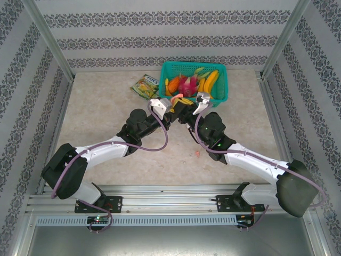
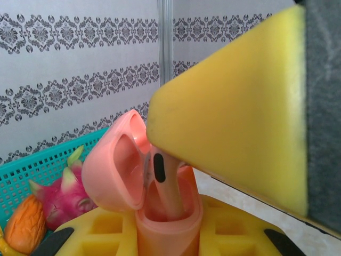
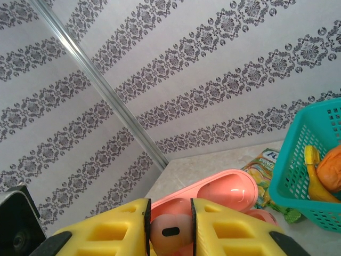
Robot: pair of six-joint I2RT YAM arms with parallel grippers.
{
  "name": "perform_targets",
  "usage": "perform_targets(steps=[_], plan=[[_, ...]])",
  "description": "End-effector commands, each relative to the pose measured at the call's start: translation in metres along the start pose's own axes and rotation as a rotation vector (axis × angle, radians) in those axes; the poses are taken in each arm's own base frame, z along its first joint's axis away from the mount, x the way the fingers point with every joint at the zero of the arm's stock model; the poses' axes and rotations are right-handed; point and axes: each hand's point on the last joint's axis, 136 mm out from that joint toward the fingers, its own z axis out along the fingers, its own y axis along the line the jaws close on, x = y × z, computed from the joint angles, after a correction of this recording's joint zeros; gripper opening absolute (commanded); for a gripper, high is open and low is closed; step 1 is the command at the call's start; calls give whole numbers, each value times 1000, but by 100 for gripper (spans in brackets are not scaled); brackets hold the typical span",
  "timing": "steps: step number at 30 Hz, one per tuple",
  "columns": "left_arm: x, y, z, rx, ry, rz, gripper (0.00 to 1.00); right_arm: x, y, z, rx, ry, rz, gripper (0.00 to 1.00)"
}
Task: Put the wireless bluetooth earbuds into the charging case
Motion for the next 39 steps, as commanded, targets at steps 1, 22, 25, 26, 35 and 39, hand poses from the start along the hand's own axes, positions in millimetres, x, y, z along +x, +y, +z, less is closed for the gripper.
perform_targets(steps=[1,22,25,26,35,39], plan=[[-47,-12,0,32,-133,29,0,19,-11,-1,14,57,-18,25],[-43,-14,1,43,-119,9,0,2,-22,3,66,20,15,44],[-41,-14,1,43,-115,9,0,-5,-19,3,53,6,34,50],[-38,-14,1,43,-110,7,0,-8,-16,3,44,2,38,52],[-30,-14,-3,40,-104,8,0,-46,16,-12,-53,-34,88,64],[-29,-15,-8,41,-100,17,0,-60,14,-28,-29,-62,108,65]])
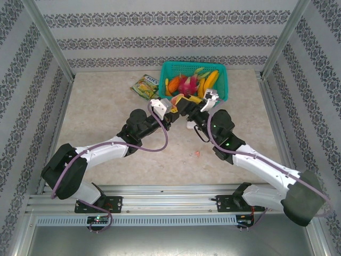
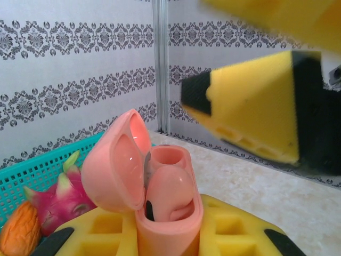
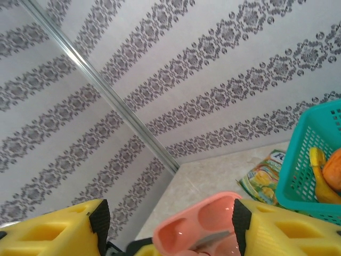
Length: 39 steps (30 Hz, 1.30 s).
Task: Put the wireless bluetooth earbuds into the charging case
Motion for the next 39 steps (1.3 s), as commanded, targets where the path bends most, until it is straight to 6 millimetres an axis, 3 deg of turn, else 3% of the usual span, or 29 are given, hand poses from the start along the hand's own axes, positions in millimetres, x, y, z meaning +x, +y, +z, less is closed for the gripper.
perform_targets(steps=[1,5,8,16,20,25,28,39], plan=[[-24,-11,-9,27,-81,19,0,-25,8,-14,1,-47,29,65],[-22,-14,-18,34,-71,35,0,-27,-15,-35,118,-28,30,66],[-20,-17,-26,50,-67,47,0,-14,-43,-54,245,29,32,66],[-10,-30,-51,126,-39,43,0,41,-127,-115,607,231,14,65],[1,-28,-61,113,-9,31,0,81,-159,-136,751,420,8,65],[9,-19,-72,70,6,8,0,136,-184,-146,855,682,10,63],[12,-14,-77,43,17,-6,0,159,-196,-151,926,759,16,61],[18,-2,-94,-17,13,-11,0,204,-209,-145,1026,941,-163,60]])
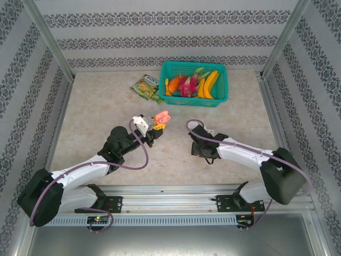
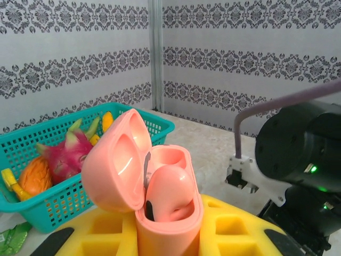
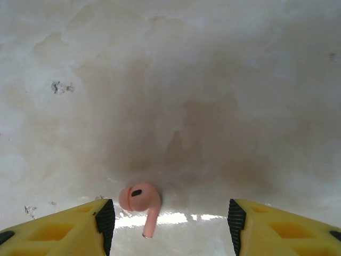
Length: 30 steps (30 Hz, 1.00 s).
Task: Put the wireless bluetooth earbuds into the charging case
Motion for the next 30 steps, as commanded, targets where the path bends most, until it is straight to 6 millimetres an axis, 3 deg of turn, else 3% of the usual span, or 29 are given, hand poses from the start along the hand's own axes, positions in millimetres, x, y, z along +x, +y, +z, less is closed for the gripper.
perform_targets(steps=[1,19,30], plan=[[-7,8,-9,-36,-30,-3,0,-5,4,0,51,-9,-44,59],[-4,14,-19,-69,-37,-5,0,3,15,27,95,55,-111,49],[-2,15,-17,-70,-32,-9,0,8,15,29,102,65,-129,44]])
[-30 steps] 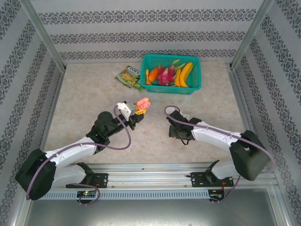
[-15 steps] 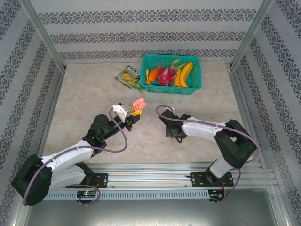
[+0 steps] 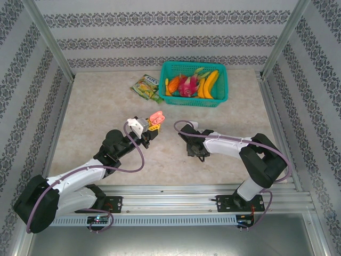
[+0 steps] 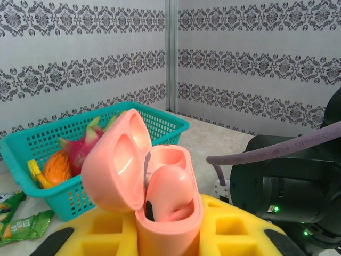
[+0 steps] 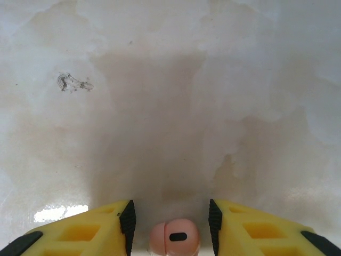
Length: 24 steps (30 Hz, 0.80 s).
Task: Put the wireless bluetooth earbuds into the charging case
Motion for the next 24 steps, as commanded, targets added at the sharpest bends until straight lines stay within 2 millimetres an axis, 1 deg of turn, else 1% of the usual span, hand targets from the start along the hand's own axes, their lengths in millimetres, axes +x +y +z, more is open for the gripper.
perform_targets(steps=[1,12,24], plan=[[-5,5,0,-16,-21,-13,0,5,-3,1,28,4,-28,44],[-6,5,3,-11,-19,-23,0,12,-14,0,29,-5,-10,38],[-8,5,5,-7,-15,-33,0,13,-16,2,19,-9,4,31]])
